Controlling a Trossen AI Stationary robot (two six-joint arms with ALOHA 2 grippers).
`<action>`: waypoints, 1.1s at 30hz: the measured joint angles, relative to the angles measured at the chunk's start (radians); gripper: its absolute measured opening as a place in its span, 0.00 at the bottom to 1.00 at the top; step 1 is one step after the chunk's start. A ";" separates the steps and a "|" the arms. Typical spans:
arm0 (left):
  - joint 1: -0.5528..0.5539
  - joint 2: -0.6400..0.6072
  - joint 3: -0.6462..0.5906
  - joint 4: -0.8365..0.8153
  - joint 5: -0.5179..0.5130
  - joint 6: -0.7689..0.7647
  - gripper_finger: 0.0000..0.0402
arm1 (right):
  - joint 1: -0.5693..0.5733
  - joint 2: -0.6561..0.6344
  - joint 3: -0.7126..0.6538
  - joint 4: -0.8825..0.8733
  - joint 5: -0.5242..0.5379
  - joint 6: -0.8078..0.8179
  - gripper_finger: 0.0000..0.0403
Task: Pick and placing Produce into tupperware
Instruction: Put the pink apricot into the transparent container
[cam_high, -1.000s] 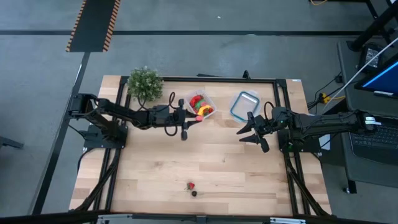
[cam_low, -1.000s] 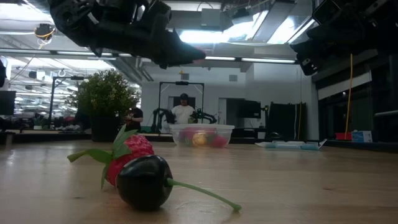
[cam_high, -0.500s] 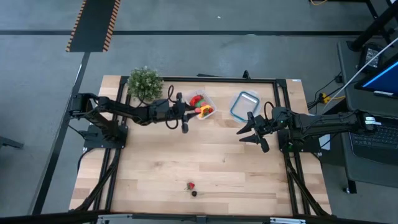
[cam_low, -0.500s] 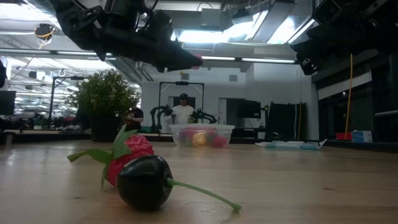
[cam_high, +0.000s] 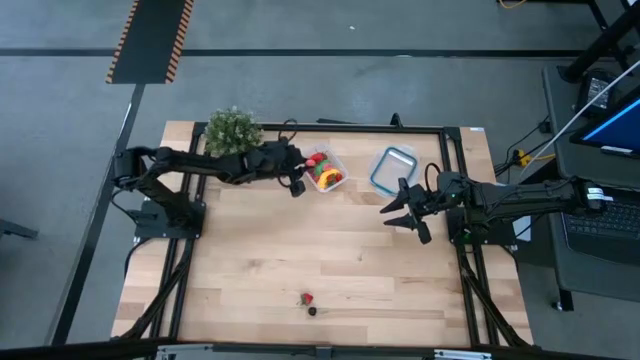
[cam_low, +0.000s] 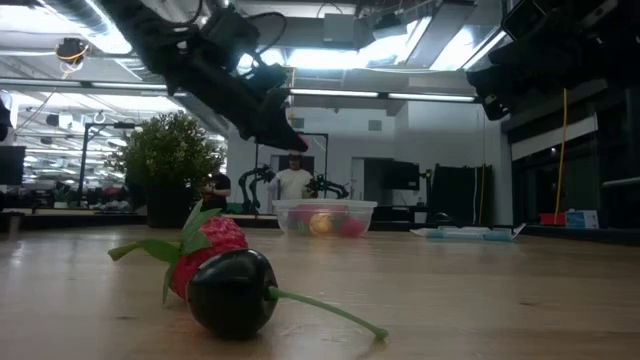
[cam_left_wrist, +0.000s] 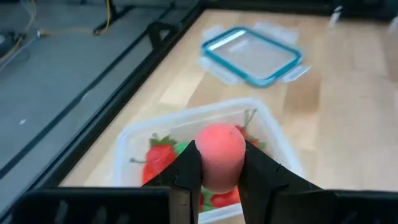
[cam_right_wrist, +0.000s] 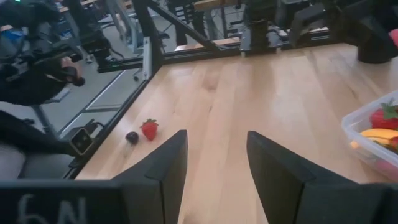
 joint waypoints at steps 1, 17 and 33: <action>0.008 0.000 0.021 -0.038 0.000 0.003 0.17 | 0.000 0.000 0.000 0.000 0.008 -0.001 0.41; 0.050 0.234 0.363 -0.503 0.000 0.109 0.17 | 0.000 0.000 0.000 0.002 0.010 0.003 0.41; 0.083 0.352 0.500 -0.691 -0.093 0.156 0.17 | 0.000 0.000 0.000 -0.004 0.009 0.001 0.41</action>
